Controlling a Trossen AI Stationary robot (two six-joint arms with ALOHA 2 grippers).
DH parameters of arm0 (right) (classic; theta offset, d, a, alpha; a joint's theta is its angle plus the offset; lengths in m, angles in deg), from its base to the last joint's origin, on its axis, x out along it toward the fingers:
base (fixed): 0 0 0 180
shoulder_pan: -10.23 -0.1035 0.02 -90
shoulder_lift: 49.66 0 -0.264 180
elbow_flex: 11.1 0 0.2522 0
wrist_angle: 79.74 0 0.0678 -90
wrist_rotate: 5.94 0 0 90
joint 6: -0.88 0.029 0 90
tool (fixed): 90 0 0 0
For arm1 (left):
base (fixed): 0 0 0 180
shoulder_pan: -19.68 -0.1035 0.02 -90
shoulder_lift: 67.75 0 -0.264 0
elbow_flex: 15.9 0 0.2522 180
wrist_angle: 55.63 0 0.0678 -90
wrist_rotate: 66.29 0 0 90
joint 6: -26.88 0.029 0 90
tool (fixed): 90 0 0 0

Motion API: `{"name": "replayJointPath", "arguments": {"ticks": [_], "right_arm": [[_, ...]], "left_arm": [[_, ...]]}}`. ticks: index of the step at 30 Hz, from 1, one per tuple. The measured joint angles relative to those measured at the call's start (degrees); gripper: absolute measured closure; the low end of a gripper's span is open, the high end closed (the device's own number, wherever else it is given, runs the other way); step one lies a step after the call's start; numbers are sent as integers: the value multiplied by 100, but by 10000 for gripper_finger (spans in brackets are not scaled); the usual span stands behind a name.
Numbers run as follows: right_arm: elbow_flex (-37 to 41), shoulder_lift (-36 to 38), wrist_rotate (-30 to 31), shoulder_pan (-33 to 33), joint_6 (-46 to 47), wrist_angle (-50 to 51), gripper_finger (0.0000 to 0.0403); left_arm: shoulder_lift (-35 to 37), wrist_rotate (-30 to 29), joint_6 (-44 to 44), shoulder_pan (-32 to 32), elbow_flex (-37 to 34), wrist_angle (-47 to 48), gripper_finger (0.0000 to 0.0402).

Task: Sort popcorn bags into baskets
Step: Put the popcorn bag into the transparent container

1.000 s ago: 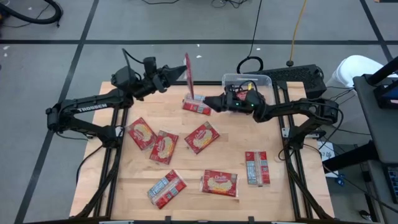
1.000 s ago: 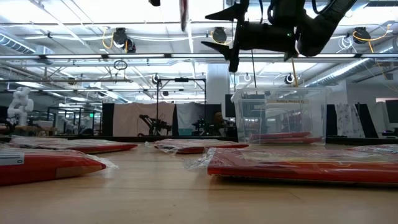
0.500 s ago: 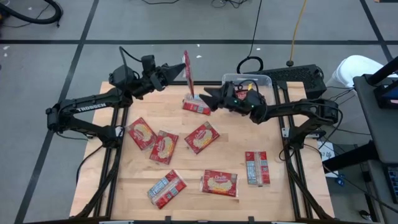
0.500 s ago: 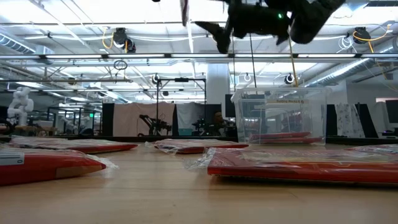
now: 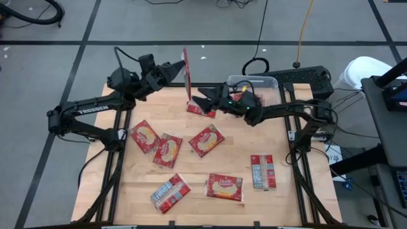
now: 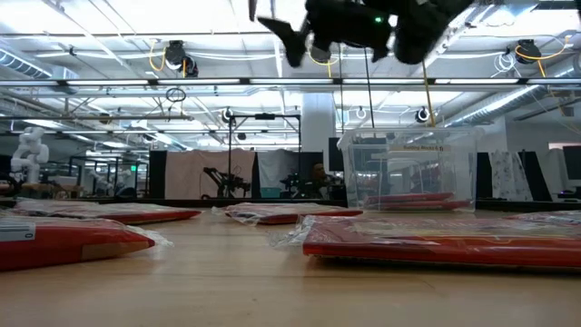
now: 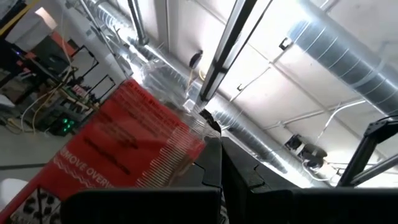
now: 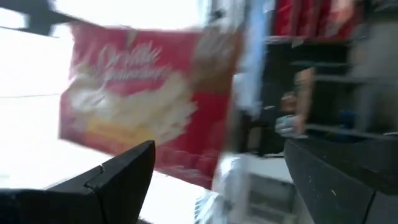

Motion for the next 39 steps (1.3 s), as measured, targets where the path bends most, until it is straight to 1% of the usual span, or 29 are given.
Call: {"name": "replayJointPath", "arguments": {"ticks": [3,8,12,16,20,25,30,35,39], "right_arm": [[-505,-444,-205,7,62,-471,54],[-1343,-1088,-452,14,69,-978,56],[-1574,-1263,-479,11,48,-1169,80],[-1579,-1266,-625,115,64,-1332,122],[-1579,-1266,-734,205,71,-1572,179],[-1579,-1264,-785,288,239,-1664,261],[-1579,-1264,-1084,393,242,-1739,331],[-1577,-1184,-1523,564,188,-1641,371],[-1570,-976,-2073,782,-56,-1263,381]], "left_arm": [[0,-1,-13,0,0,-1,402],[0,-1,-15,0,0,3,402],[28,60,-13,0,0,-8,402],[122,219,106,-15,1,-11,402],[280,467,251,-123,2,165,402],[504,879,322,-349,2,930,402],[699,1160,555,-514,3,1650,401],[973,1259,727,-638,7,2395,388],[1252,1261,1101,-681,7,3039,358]]}}
